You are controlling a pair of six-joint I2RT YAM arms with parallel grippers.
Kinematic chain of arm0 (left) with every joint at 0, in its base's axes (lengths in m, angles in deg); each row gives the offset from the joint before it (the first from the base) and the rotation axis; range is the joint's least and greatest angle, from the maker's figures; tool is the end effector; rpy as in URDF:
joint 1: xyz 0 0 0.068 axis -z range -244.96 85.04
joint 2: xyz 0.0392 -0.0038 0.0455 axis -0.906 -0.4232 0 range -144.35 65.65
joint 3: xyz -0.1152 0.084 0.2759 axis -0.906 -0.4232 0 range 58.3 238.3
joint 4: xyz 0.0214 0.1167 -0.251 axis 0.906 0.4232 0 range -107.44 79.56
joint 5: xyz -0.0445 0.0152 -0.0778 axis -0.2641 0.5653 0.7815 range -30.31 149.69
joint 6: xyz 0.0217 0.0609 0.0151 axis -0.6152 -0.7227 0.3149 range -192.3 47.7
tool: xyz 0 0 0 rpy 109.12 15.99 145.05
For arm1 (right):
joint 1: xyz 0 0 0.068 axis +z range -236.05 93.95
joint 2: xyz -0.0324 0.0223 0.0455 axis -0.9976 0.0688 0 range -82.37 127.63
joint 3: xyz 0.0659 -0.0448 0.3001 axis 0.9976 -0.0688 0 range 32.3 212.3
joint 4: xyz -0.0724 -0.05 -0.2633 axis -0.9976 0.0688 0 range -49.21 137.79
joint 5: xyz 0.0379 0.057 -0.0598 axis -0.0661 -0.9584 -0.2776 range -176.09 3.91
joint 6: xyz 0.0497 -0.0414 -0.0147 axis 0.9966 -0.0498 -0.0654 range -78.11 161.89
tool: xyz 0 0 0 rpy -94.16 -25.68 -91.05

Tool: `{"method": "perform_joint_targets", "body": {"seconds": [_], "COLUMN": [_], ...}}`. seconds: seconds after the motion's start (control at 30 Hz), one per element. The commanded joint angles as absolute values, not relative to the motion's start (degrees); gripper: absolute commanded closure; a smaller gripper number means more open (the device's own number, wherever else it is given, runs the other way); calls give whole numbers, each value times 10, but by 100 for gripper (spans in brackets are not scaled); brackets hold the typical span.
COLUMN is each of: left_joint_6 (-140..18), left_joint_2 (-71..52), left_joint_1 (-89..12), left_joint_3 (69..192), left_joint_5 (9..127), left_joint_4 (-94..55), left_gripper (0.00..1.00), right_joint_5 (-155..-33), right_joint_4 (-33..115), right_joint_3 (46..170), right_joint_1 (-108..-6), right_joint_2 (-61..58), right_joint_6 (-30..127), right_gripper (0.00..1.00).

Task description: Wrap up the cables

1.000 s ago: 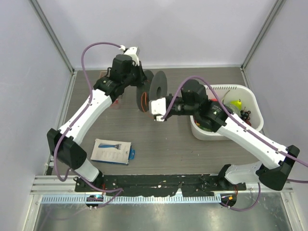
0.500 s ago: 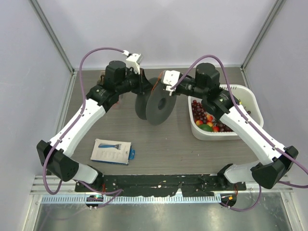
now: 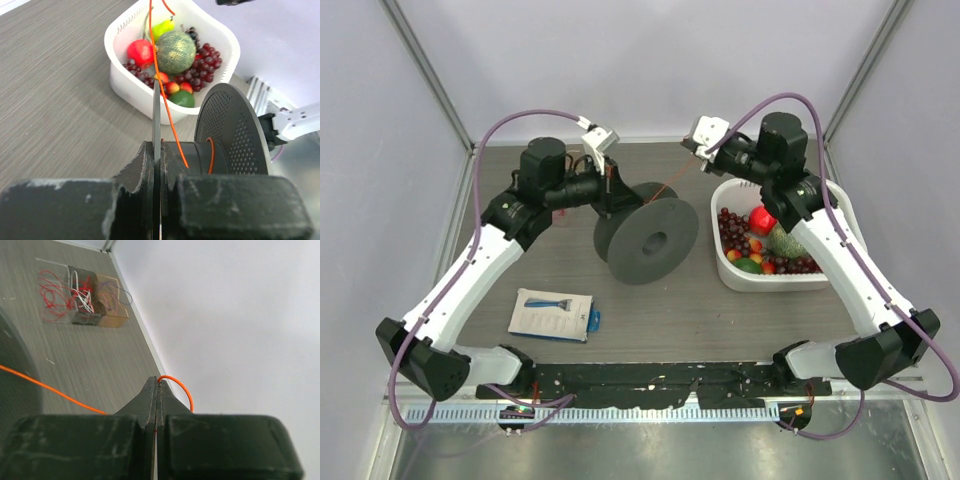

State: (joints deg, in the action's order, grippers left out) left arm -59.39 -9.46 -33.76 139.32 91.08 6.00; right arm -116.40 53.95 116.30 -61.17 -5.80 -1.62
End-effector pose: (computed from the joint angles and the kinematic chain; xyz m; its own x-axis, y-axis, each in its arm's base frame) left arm 0.2512 -0.1842 0.4570 -0.4449 0.0465 -0.8944 0.7876 0.4958 -0.3660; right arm 0.2798 0.1590 0.4896 0.4980 -0.4242 -0.7563 -0.6561 0.3859 -0.6485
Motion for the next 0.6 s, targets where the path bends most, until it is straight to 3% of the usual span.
{"method": "perform_joint_targets", "body": {"seconds": [0.0,0.2,0.57], "left_joint_6": [-509,-430,-315], "left_joint_2": [-60,-53,-84], "left_joint_1": [-384,-455,-575], "left_joint_3": [1388,1380,1366], "left_joint_5": [1005,1048,1086], "left_joint_4": [-33,-84,-190], "left_gripper": [100,100,100], "right_joint_5": [-1207,-1272,-1311], "right_joint_4": [509,509,496], "right_joint_3": [1161,1149,1111], "right_joint_1": [-661,-746,-791], "right_joint_2": [-62,-59,-77], "right_joint_6": [2,37,75], "right_gripper": [99,99,99]}}
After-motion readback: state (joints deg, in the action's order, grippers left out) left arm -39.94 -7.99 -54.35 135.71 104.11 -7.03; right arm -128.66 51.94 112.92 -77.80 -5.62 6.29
